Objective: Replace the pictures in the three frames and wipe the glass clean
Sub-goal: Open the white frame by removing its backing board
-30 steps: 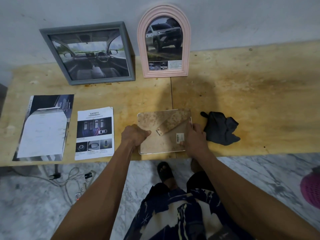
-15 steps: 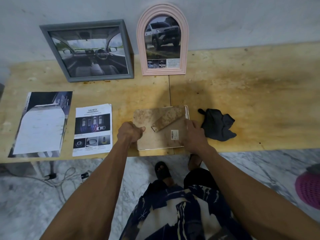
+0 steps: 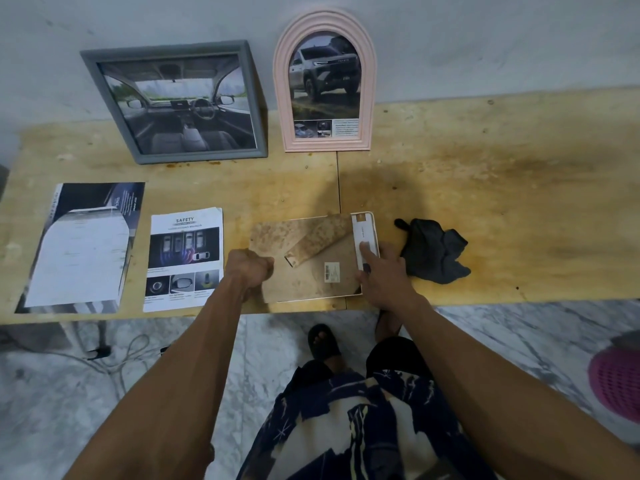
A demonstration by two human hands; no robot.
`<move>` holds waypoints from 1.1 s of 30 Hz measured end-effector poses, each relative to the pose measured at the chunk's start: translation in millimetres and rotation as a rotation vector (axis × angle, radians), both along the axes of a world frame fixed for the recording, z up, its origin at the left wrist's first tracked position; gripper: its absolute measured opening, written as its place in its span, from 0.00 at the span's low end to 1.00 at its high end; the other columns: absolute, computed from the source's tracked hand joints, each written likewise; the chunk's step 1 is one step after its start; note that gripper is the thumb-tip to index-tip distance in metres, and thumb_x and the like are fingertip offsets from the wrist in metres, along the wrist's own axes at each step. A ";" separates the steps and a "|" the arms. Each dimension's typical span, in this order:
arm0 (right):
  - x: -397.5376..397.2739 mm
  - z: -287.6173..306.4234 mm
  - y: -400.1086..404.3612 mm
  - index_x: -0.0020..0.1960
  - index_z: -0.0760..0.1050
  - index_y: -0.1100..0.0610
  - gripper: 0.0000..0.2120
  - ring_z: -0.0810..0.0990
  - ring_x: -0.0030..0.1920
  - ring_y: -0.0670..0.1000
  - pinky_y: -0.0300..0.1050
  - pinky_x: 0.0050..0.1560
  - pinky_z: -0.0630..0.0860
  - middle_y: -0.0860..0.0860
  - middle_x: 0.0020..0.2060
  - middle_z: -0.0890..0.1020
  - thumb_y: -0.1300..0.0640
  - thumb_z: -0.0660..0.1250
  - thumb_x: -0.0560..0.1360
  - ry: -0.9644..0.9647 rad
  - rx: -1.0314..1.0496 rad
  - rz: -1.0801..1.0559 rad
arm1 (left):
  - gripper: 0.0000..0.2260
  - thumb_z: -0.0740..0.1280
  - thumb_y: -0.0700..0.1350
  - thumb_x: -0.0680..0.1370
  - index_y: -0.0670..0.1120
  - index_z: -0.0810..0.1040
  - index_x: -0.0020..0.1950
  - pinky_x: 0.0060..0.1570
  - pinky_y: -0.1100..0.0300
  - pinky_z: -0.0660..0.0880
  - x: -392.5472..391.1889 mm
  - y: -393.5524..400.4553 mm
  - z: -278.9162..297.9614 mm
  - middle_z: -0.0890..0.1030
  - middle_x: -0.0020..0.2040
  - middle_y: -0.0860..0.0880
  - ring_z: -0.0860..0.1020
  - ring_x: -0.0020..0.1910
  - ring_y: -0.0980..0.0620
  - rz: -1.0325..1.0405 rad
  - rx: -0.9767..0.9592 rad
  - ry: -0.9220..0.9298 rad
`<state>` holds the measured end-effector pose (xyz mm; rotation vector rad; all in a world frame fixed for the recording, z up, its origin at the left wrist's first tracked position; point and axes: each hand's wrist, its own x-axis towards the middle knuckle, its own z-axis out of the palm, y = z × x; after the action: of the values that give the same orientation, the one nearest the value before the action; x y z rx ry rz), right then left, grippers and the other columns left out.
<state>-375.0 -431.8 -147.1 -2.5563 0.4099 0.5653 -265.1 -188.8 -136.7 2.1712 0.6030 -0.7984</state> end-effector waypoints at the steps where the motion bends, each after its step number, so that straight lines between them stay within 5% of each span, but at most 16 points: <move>1: 0.0 0.0 -0.1 0.77 0.55 0.53 0.27 0.61 0.69 0.59 0.51 0.67 0.57 0.57 0.71 0.59 0.51 0.59 0.81 -0.001 -0.008 0.011 | 0.12 0.73 0.43 0.76 0.34 0.79 0.51 0.52 0.50 0.79 -0.8 0.4 1.3 0.82 0.49 0.40 0.80 0.48 0.42 0.006 -0.008 0.003; 11: 2.4 1.6 1.1 0.76 0.55 0.53 0.29 0.59 0.71 0.58 0.51 0.66 0.59 0.57 0.72 0.58 0.51 0.62 0.79 0.030 -0.046 0.062 | 0.08 0.70 0.42 0.79 0.37 0.77 0.49 0.36 0.59 0.69 0.9 5.9 3.8 0.78 0.41 0.44 0.74 0.38 0.47 0.061 -0.048 0.014; 15: 4.6 7.6 0.4 0.77 0.56 0.52 0.29 0.60 0.71 0.59 0.52 0.70 0.57 0.56 0.73 0.57 0.51 0.62 0.80 0.080 0.015 0.001 | 0.12 0.70 0.43 0.79 0.41 0.75 0.37 0.40 0.56 0.70 2.9 21.0 6.9 0.79 0.40 0.41 0.74 0.37 0.46 0.106 -0.068 -0.002; 18: 7.5 20.5 -2.5 0.78 0.58 0.50 0.28 0.62 0.70 0.61 0.53 0.72 0.58 0.55 0.74 0.58 0.50 0.62 0.80 0.126 0.100 -0.073 | 0.15 0.70 0.42 0.79 0.43 0.71 0.34 0.33 0.56 0.69 5.5 31.4 18.0 0.76 0.36 0.39 0.72 0.32 0.47 0.147 -0.116 -0.009; 21: 10.4 33.2 -3.5 0.75 0.64 0.51 0.23 0.65 0.68 0.62 0.54 0.69 0.63 0.58 0.71 0.64 0.48 0.59 0.81 0.045 0.079 -0.142 | 0.11 0.70 0.42 0.79 0.40 0.72 0.40 0.25 0.60 0.65 12.9 30.0 36.7 0.76 0.33 0.41 0.69 0.24 0.48 0.122 -0.138 -0.036; 23: 14.5 43.6 -1.3 0.73 0.67 0.52 0.21 0.67 0.68 0.60 0.53 0.66 0.67 0.59 0.70 0.67 0.47 0.57 0.82 -0.088 0.101 -0.267 | 0.10 0.70 0.42 0.79 0.37 0.73 0.53 0.23 0.60 0.64 20.5 20.2 46.3 0.75 0.32 0.42 0.70 0.23 0.49 0.131 -0.173 -0.058; 25: 21.3 56.5 2.0 0.74 0.66 0.54 0.22 0.72 0.64 0.56 0.49 0.59 0.72 0.56 0.67 0.72 0.47 0.57 0.83 -0.170 0.260 -0.401 | 0.18 0.70 0.39 0.79 0.34 0.70 0.65 0.19 0.63 0.67 24.9 3.1 57.1 0.77 0.39 0.41 0.71 0.26 0.50 0.128 -0.243 -0.079; 28: 32.8 73.0 -1.0 0.74 0.64 0.53 0.21 0.77 0.53 0.51 0.40 0.41 0.76 0.52 0.62 0.76 0.49 0.58 0.82 -0.193 0.520 -0.580 | 0.13 0.69 0.36 0.79 0.34 0.72 0.61 0.26 0.63 0.73 31.9 -33.3 65.4 0.81 0.52 0.39 0.75 0.36 0.51 0.098 -0.300 -0.104; 30: 37.6 80.4 -11.3 0.74 0.62 0.52 0.24 0.78 0.53 0.52 0.47 0.44 0.81 0.52 0.62 0.75 0.51 0.63 0.80 -0.226 0.583 -0.684 | 0.13 0.70 0.39 0.78 0.35 0.76 0.61 0.32 0.64 0.73 37.4 -60.2 68.3 0.82 0.55 0.39 0.77 0.40 0.49 0.067 -0.299 -0.128; 33: 40.6 86.5 -37.1 0.74 0.62 0.52 0.31 0.76 0.56 0.53 0.52 0.52 0.80 0.52 0.63 0.75 0.55 0.71 0.75 -0.261 0.570 -0.802 | 0.24 0.74 0.46 0.75 0.38 0.69 0.65 0.28 0.63 0.71 40.0 -97.7 71.2 0.79 0.58 0.41 0.77 0.44 0.49 0.021 -0.312 -0.144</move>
<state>-334.4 -468.9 -60.6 -1.6904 0.9489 0.0267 -225.1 -286.5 -65.5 1.9134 0.3985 -0.6693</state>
